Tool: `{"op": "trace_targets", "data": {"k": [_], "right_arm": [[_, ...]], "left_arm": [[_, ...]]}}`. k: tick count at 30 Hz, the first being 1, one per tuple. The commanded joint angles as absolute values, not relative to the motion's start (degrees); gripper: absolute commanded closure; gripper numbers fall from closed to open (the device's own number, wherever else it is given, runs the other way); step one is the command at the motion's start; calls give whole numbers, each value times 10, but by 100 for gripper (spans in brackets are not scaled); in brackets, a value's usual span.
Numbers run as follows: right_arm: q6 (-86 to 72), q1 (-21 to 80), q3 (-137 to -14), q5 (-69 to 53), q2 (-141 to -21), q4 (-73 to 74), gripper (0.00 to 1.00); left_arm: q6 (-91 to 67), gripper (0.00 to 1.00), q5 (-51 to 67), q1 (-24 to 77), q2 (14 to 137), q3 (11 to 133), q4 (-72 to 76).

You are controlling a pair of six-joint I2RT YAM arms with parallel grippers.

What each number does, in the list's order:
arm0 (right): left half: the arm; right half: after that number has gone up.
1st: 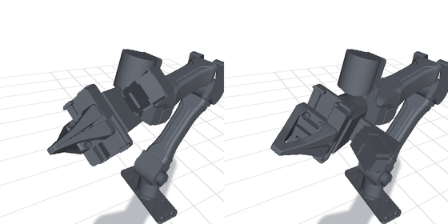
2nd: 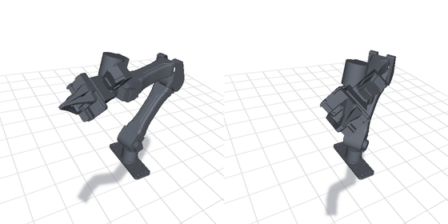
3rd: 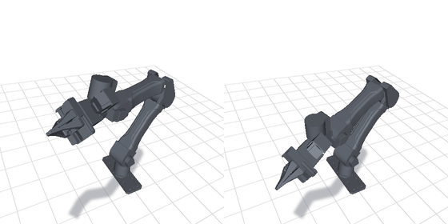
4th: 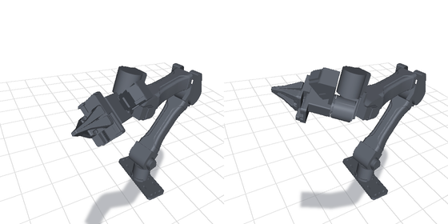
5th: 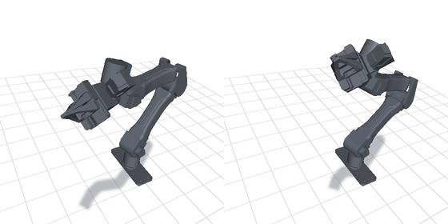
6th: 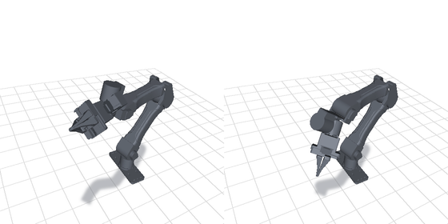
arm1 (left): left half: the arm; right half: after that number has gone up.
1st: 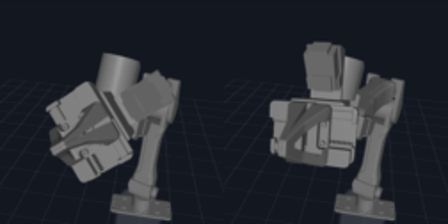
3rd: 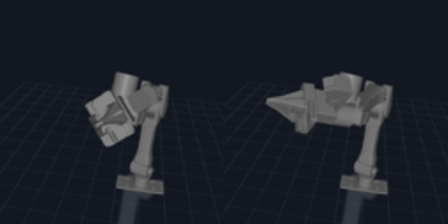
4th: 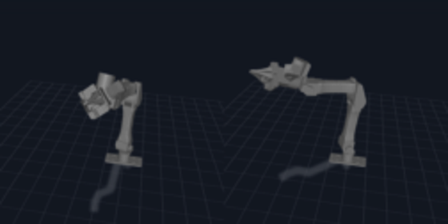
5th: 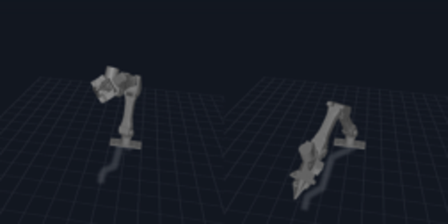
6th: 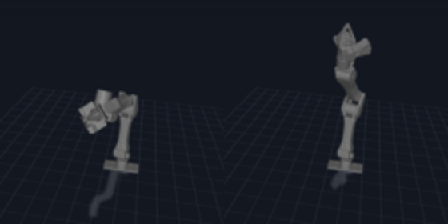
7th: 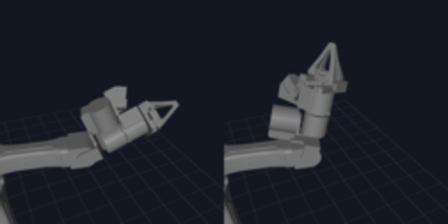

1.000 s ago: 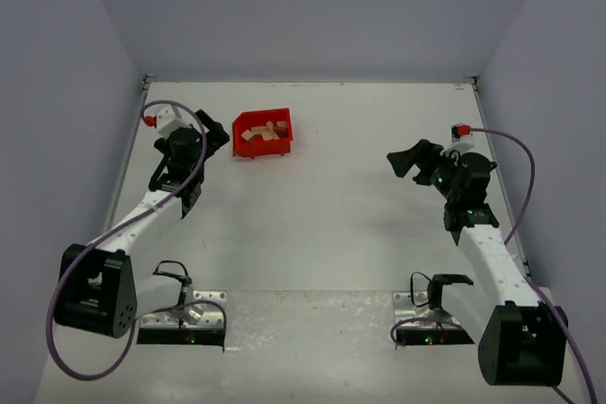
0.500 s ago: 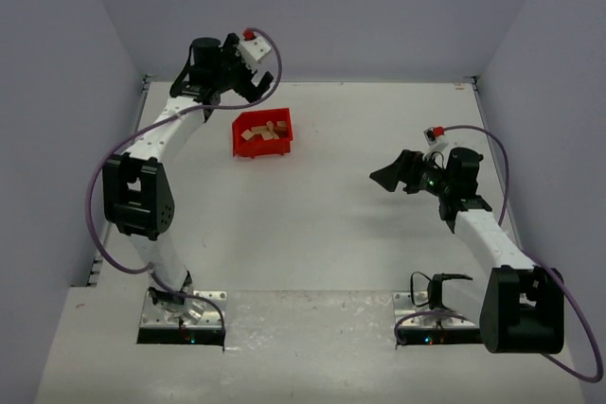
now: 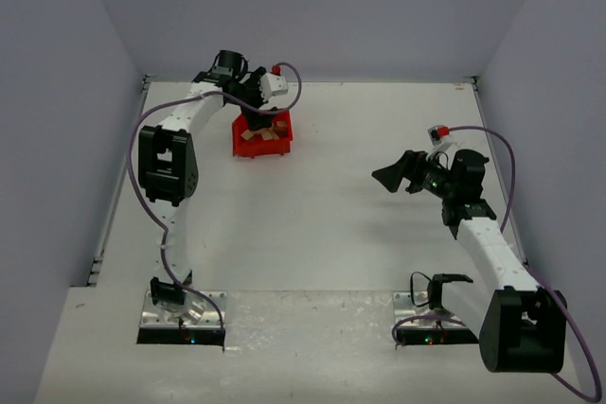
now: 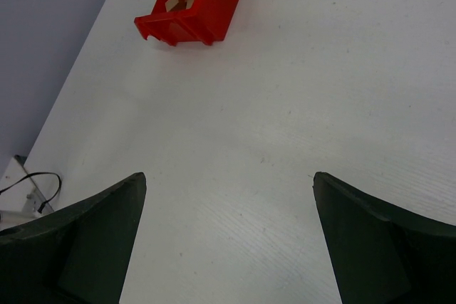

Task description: Build the wood block tower

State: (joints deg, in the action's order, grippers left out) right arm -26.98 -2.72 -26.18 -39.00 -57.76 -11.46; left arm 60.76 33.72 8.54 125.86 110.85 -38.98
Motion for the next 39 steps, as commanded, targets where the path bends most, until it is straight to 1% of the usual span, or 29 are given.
{"op": "trace_targets", "data": {"k": [1,5,12,18,19,21,23,30,31,32,35,37,38,39], "right_arm": [[-264,-23,-265,-381,-579,-131,1],[-265,-23,-267,-378,-583,-131,1],[-267,-23,-274,-371,-586,-126,1],[-266,-23,-275,-355,-584,-124,1],[-266,-22,-275,-352,-584,-124,1],[-265,-23,-274,-347,-585,-127,1],[-266,-23,-273,-342,-586,-127,1],[-265,-23,-278,-330,-585,-121,1],[-265,-23,-280,-329,-585,-120,1],[-265,-23,-281,-328,-585,-119,1],[-265,-23,-280,-322,-583,-116,1],[-265,-23,-279,-319,-583,-116,1],[-265,-23,-279,-318,-582,-116,1],[-265,-23,-279,-317,-582,-116,1]], "left_arm": [[628,9,354,83,1275,1173,-409],[619,10,324,85,1276,1166,-392],[637,9,223,98,1274,1121,-342],[661,18,203,107,1299,1125,-339],[662,21,199,108,1304,1130,-340],[660,32,201,112,1313,1143,-340],[661,39,211,112,1315,1149,-343],[706,42,205,123,1316,1133,-356],[707,44,205,124,1318,1133,-355],[708,46,206,125,1319,1134,-354],[707,61,201,125,1319,1133,-356],[708,85,197,125,1315,1127,-356],[706,91,197,126,1314,1122,-354],[705,93,197,125,1311,1120,-353]]}}
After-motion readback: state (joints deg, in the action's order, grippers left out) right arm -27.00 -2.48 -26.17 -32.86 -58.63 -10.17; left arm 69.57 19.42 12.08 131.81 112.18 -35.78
